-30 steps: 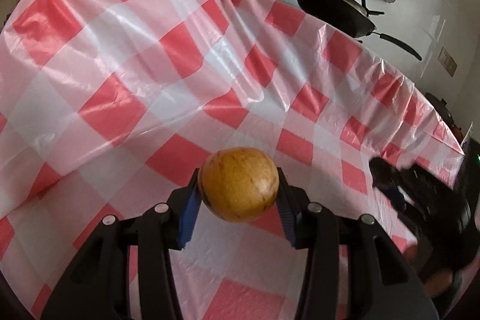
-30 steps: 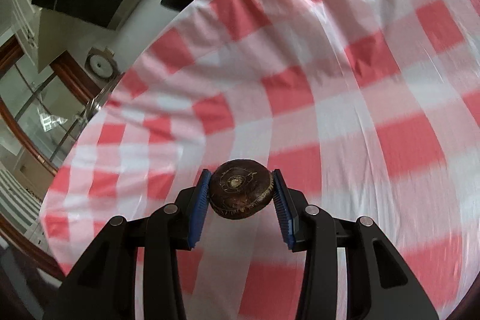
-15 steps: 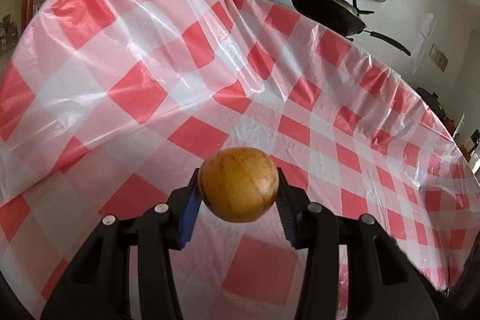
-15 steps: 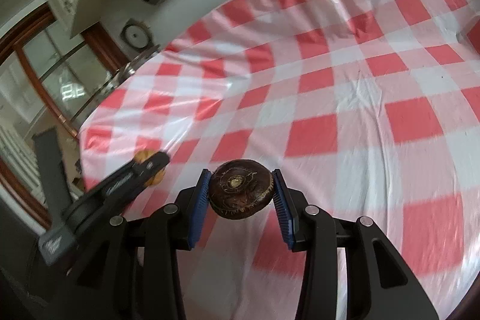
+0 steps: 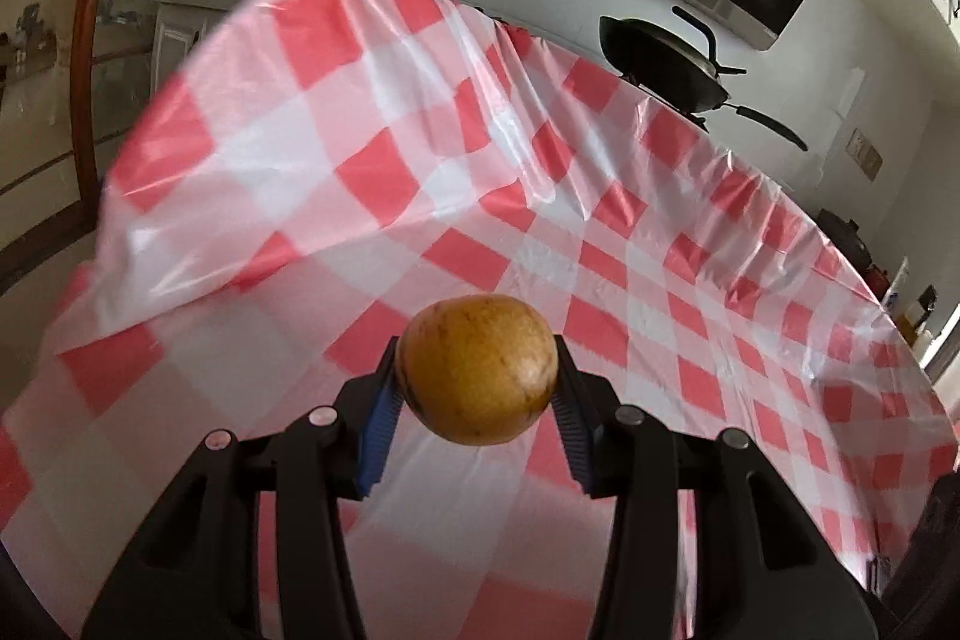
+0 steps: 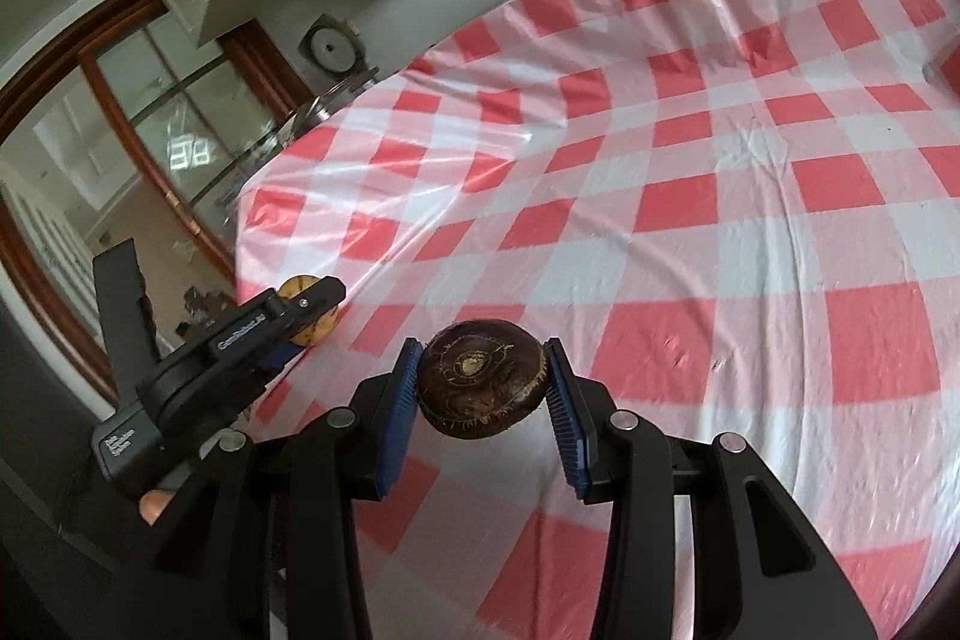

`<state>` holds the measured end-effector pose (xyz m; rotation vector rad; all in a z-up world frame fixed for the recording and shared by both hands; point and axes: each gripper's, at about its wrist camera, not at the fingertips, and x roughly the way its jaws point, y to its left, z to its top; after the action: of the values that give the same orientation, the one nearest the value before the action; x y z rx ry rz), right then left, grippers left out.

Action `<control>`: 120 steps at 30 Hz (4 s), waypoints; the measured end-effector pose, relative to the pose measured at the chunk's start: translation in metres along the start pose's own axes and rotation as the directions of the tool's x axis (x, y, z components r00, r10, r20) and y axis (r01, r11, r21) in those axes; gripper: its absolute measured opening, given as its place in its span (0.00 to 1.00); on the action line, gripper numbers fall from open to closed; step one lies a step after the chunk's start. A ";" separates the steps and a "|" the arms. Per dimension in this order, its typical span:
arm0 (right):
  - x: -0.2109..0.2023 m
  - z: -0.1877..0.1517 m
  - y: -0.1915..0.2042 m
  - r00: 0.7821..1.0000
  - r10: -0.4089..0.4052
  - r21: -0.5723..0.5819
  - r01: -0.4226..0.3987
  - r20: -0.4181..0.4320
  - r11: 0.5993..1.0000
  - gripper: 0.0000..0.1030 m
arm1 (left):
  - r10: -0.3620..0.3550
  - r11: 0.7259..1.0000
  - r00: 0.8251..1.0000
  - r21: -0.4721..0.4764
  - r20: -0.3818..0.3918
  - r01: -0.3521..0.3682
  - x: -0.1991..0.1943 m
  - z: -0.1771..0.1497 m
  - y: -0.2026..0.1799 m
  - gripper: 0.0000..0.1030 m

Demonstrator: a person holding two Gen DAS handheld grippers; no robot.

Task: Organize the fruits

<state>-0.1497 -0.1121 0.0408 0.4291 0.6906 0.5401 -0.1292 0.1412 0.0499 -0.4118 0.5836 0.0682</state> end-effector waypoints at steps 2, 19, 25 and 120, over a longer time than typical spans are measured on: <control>-0.002 -0.006 0.006 1.000 0.013 -0.004 -0.013 -0.013 1.000 0.40 | -0.001 1.000 1.000 0.018 0.013 0.001 -0.018 -0.005 0.007 0.45; 0.009 -0.073 0.153 0.972 0.117 -0.380 -0.190 -0.205 0.905 0.40 | 0.208 0.976 0.973 0.047 0.103 -0.213 -0.169 -0.065 0.146 0.45; 0.032 -0.141 0.223 0.927 0.100 -0.589 -0.310 -0.361 0.746 0.40 | 0.379 0.925 0.925 -0.019 0.036 -0.378 -0.196 -0.100 0.217 0.45; 0.097 -0.270 0.252 0.703 -0.314 -0.715 -0.390 -0.638 0.580 0.84 | 0.524 0.807 0.774 -0.083 -0.355 -0.585 -0.175 -0.159 0.281 0.99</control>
<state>-0.3555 0.1936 -0.0585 -0.7460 1.0869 1.0377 -0.4083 0.3445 -0.0750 -0.4253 1.0142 0.6502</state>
